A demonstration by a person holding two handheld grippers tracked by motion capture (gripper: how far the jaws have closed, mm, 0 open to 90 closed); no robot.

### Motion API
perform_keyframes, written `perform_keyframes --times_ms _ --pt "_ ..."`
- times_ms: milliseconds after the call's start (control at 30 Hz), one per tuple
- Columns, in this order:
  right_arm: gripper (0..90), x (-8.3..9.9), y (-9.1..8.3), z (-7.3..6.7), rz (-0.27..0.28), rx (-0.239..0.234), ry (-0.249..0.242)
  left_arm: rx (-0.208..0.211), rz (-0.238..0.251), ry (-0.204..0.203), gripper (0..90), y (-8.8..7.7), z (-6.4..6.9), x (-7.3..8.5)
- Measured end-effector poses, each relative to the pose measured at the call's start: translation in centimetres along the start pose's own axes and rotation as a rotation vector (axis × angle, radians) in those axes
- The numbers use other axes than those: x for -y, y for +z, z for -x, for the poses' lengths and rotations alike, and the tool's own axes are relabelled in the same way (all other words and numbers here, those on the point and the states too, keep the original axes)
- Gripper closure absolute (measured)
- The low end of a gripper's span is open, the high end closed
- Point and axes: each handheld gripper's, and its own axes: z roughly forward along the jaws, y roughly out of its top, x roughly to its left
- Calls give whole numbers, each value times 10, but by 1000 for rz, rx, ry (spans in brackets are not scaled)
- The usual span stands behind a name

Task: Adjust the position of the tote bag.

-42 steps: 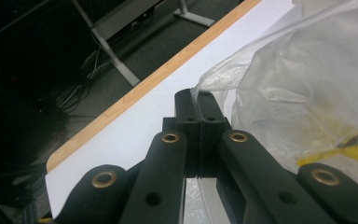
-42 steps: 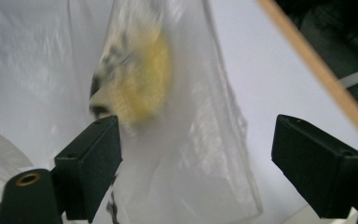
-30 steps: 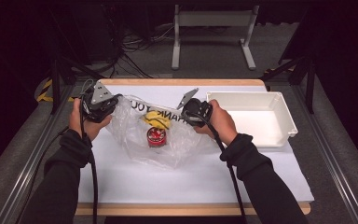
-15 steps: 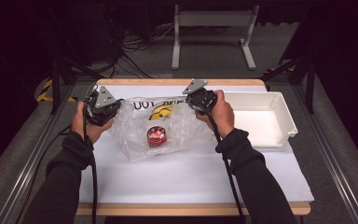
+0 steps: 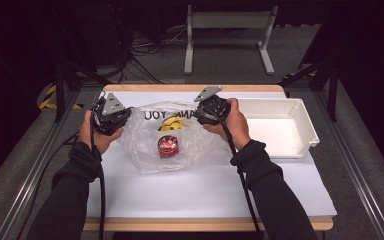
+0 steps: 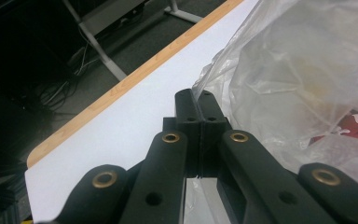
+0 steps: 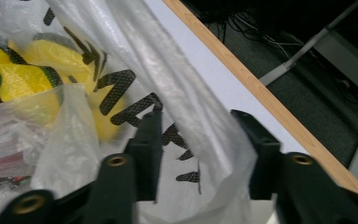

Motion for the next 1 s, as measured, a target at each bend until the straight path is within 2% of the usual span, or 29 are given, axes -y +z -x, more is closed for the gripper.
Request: perform_keyframes --times_ms 33,100,233,267,300,400,433,467,500,567,600,633,667,700,733,767,867,933,967,1000 --pt "354 0 -2 3 12 -17 25 6 2 -3 900 0 -1 0" --pt "295 -1 -9 6 50 -23 40 6 1 -7 900 1 -1 1" --pt "190 -8 -26 1 128 -60 12 17 5 -3 900 2 0 0" --pt "190 -8 -26 1 128 -60 12 17 5 -3 900 2 0 0" --pt "161 -13 -34 -2 157 -46 8 19 6 -1 900 3 1 -2" --pt "162 -16 -41 -4 193 -56 19 18 4 -5 900 4 3 -3" --pt "173 -18 -46 -5 221 -66 19 14 0 -2 900 5 4 -4" --pt "226 -20 -50 -8 241 -75 14 10 -2 -3 900 6 4 -4" --pt "292 -21 -53 -10 250 -77 7 10 -2 -3 900 6 5 -4" --pt "430 -22 -58 -15 271 -121 -9 11 -4 -5 900 7 5 -5" --pt "540 -24 -59 -20 265 -144 -31 13 0 -1 900 7 6 -6" --pt "540 -24 -59 -20 265 -144 -31 13 0 -1 900 7 6 -6" --pt "564 -25 -58 -24 254 -167 -48 8 -1 1 900 7 6 -6" --pt "616 -27 -55 -31 222 -180 -76 8 1 3 900 6 6 -7" --pt "628 -28 -52 -34 194 -191 -86 7 5 1 900 6 6 -7" --pt "628 -28 -48 -38 166 -206 -95 0 0 2 900 5 6 -7" --pt "642 -25 -33 -47 32 -260 -139 -5 5 -5 900 3 4 -6" --pt "650 -21 -22 -51 -45 -278 -159 -9 9 -5 900 2 3 -5" --pt "650 -21 -22 -51 -45 -278 -159 -13 12 -6 900 1 2 -4" --pt "640 -15 -11 -53 -125 -291 -169 -18 16 -9 900 -1 1 -4"
